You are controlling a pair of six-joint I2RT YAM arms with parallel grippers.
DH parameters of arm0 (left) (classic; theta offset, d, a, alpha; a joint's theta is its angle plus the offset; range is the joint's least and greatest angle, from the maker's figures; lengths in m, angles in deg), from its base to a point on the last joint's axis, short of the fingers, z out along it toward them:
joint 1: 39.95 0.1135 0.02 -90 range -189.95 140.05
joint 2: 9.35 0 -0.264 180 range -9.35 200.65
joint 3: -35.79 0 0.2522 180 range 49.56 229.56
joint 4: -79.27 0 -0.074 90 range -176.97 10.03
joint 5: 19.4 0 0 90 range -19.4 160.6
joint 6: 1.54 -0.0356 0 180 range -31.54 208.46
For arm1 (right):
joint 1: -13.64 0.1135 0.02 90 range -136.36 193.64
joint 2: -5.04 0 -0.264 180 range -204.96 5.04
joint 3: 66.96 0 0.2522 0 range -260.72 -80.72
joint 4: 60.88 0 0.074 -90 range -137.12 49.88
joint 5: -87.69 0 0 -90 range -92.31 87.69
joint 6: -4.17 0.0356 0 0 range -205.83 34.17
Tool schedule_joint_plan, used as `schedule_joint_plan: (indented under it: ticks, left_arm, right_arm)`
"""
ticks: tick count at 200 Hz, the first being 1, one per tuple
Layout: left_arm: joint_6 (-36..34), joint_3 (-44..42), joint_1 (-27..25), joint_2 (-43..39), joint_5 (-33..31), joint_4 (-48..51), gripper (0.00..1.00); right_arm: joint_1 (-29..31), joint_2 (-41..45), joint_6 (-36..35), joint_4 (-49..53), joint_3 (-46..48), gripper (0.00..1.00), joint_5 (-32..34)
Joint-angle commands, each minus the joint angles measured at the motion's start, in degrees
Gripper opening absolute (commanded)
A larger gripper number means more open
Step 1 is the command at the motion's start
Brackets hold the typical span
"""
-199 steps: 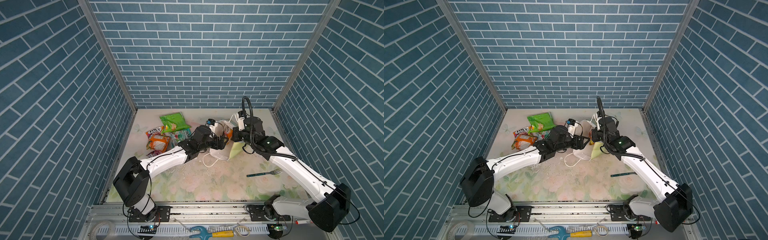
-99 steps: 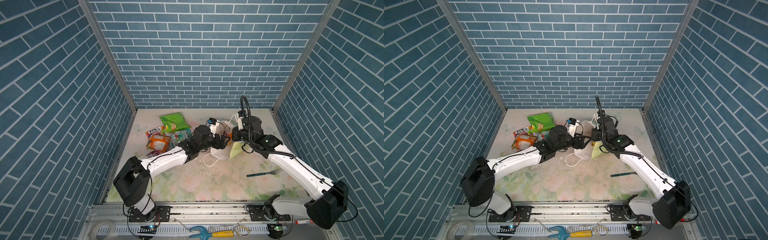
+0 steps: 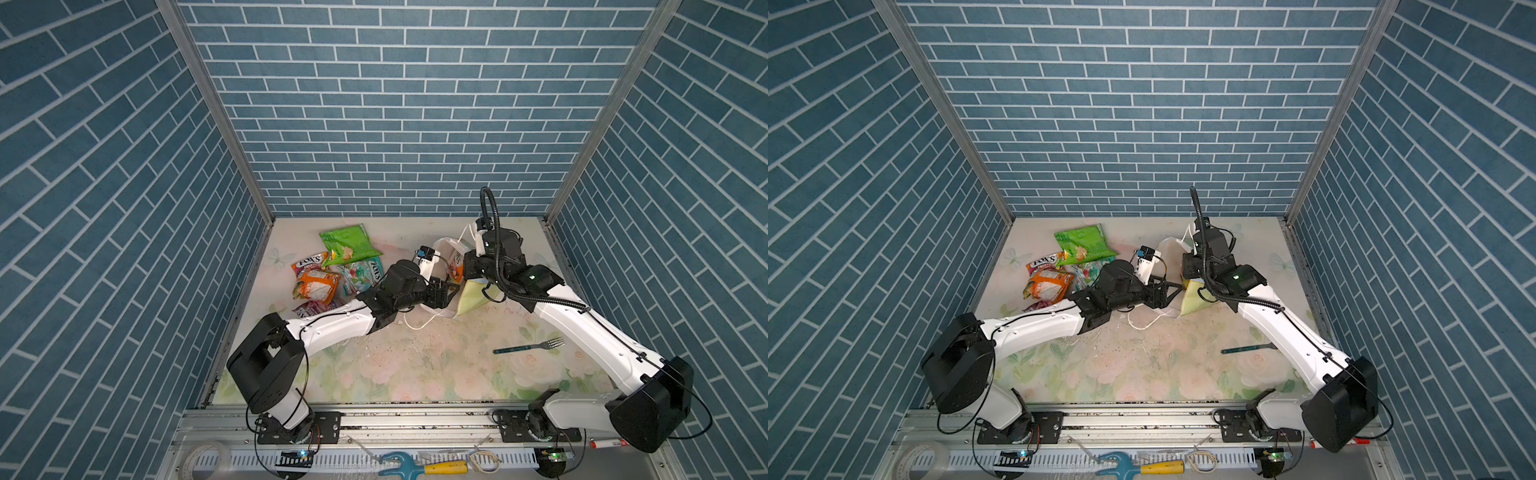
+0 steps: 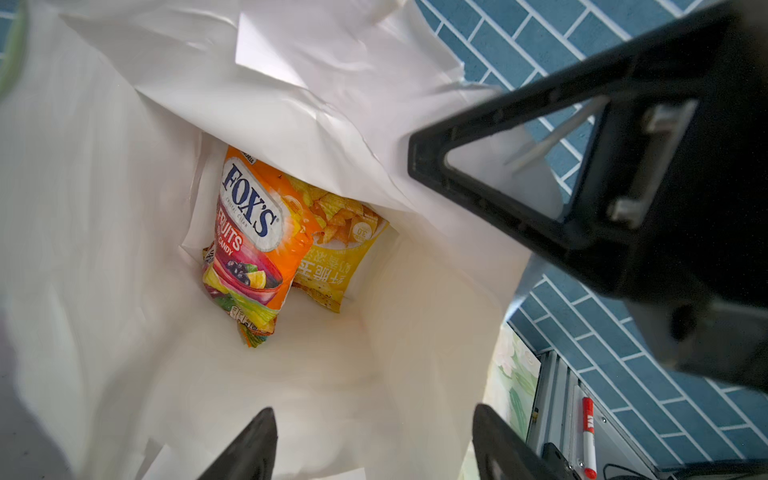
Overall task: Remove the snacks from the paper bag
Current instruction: 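Reach the left gripper down into the bag toward the FOX'S Fruits packet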
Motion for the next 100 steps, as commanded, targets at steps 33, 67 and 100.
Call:
schedule_joint_plan:
  ticks: [33,67,100]
  left_arm:
    - [-1.9,0.8,-0.4,4.4,2.5,-1.6,0.75]
    - [-2.8,3.0,-0.3,6.8,2.0,0.4,0.75]
    - [-4.6,5.7,-0.3,8.4,-0.4,3.9,0.76]
  right_arm:
    - [-0.3,-0.3,1.7,-1.0,-2.6,0.00,-0.1]
    - [-0.2,0.0,1.9,-0.9,-2.3,0.00,-0.4]
    - [-0.3,0.1,2.2,-0.8,-2.0,0.00,-0.8]
